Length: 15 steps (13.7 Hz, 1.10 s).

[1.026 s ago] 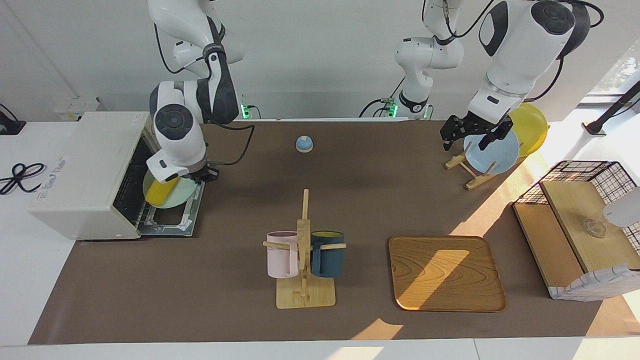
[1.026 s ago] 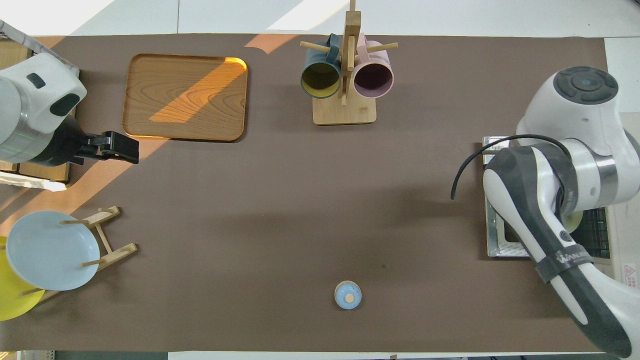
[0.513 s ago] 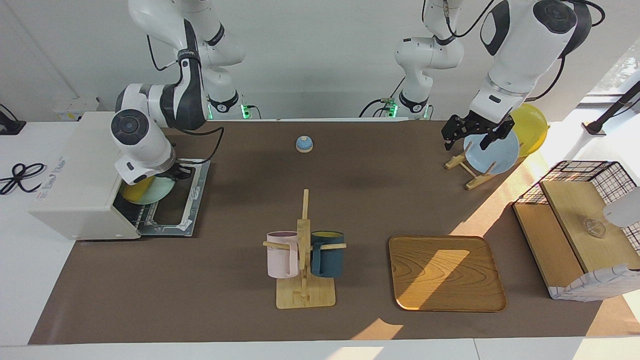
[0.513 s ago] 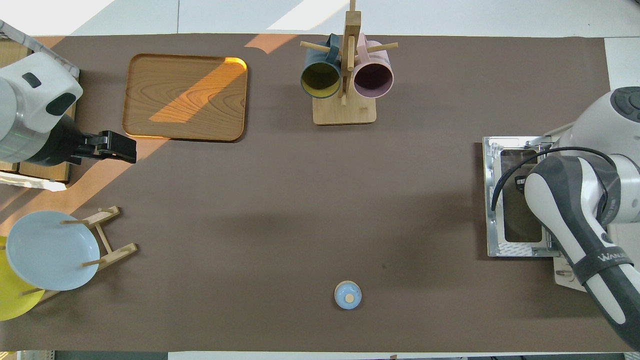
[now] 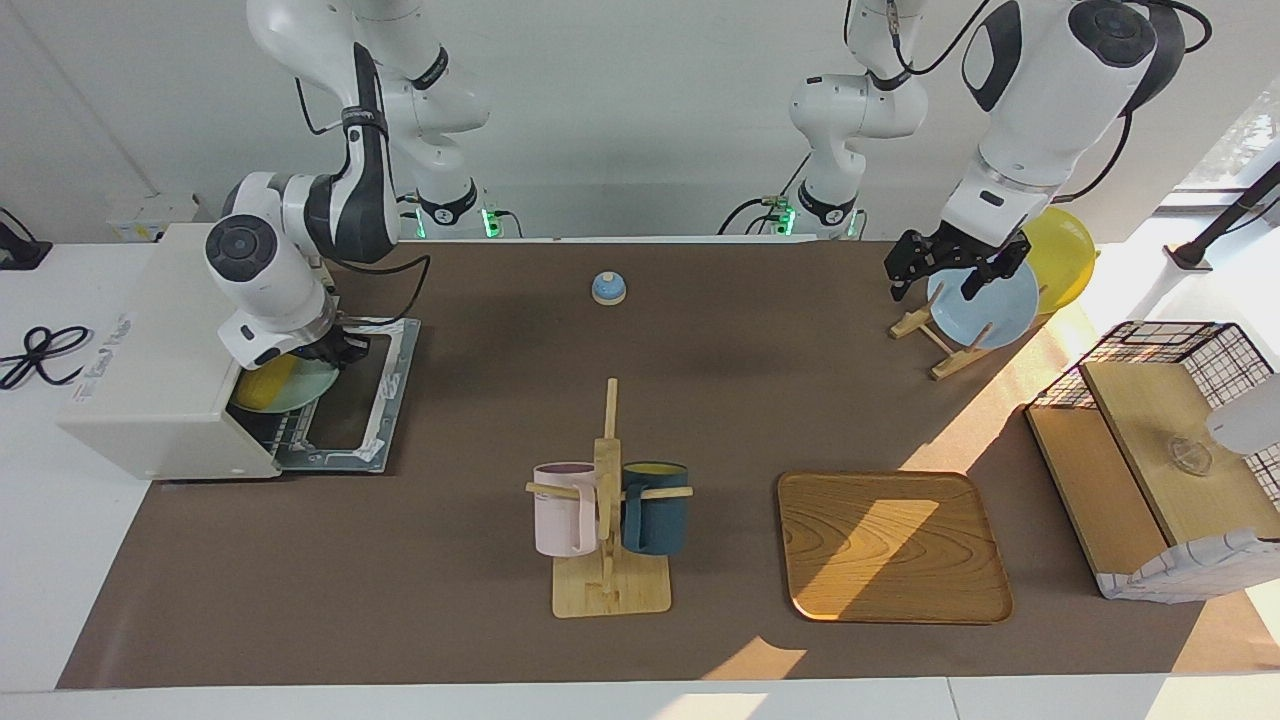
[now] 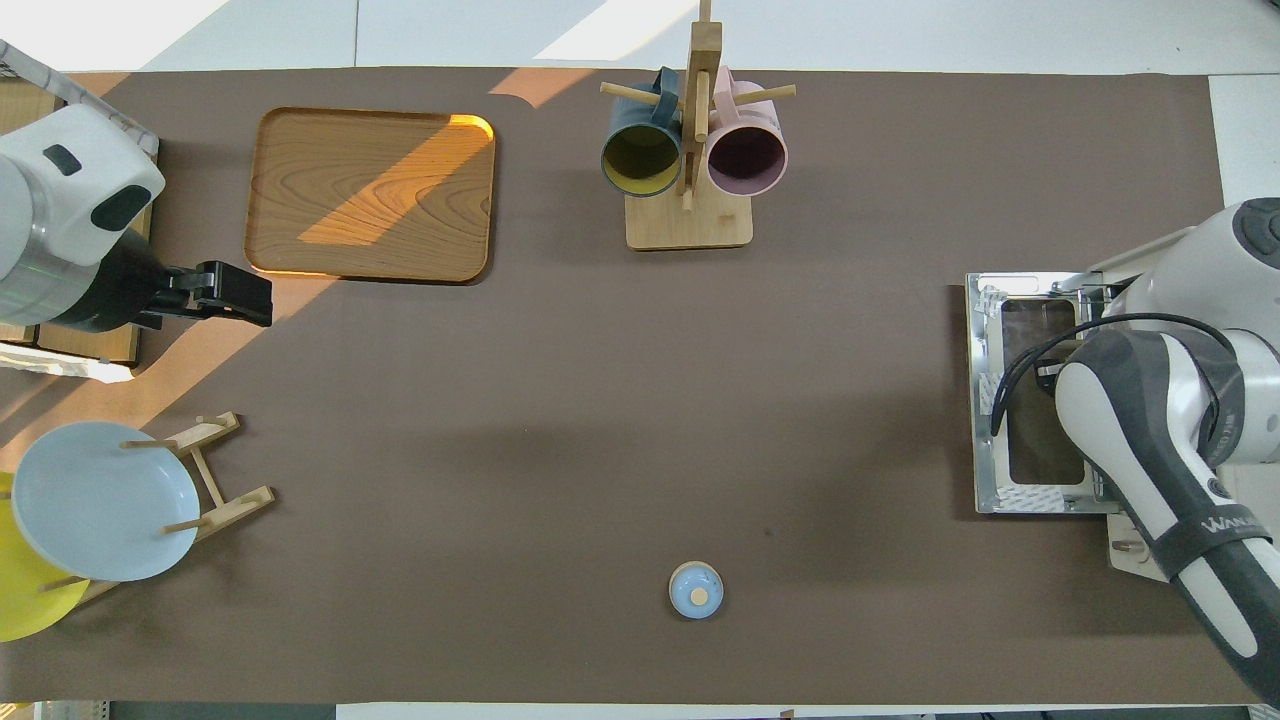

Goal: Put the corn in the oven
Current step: 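Insert the corn into the oven with the right gripper and release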

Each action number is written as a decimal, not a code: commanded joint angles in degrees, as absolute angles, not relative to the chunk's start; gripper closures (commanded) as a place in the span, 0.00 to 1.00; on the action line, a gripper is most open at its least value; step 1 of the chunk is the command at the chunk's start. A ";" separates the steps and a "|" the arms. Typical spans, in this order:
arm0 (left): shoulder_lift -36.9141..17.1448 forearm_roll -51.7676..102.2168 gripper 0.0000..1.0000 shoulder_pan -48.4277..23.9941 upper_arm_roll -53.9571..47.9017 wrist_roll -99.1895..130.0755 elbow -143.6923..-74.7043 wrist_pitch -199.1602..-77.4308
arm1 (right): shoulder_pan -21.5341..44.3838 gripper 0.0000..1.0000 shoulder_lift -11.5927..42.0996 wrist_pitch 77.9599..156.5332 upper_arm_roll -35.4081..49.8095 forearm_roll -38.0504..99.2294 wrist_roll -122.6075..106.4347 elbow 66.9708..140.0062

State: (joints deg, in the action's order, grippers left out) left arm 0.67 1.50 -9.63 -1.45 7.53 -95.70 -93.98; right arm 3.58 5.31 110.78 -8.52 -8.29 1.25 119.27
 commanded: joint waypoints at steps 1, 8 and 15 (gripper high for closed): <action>2.11 2.20 0.00 -8.88 -1.85 7.21 -97.29 -94.92 | 2.37 0.61 4.48 111.54 -8.00 -9.14 -0.70 120.33; 2.11 2.20 0.00 -8.96 -1.76 7.21 -97.29 -94.92 | 11.66 1.00 6.06 111.61 -7.38 -7.91 9.18 116.10; 2.11 2.20 0.00 -8.88 -1.76 7.29 -97.29 -94.92 | 15.12 1.00 10.73 123.21 -7.47 -4.13 17.84 121.36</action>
State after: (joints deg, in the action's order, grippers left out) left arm 0.67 1.50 -9.53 -1.45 7.53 -95.70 -93.98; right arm 16.65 11.53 120.58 -7.52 -5.34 17.70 118.36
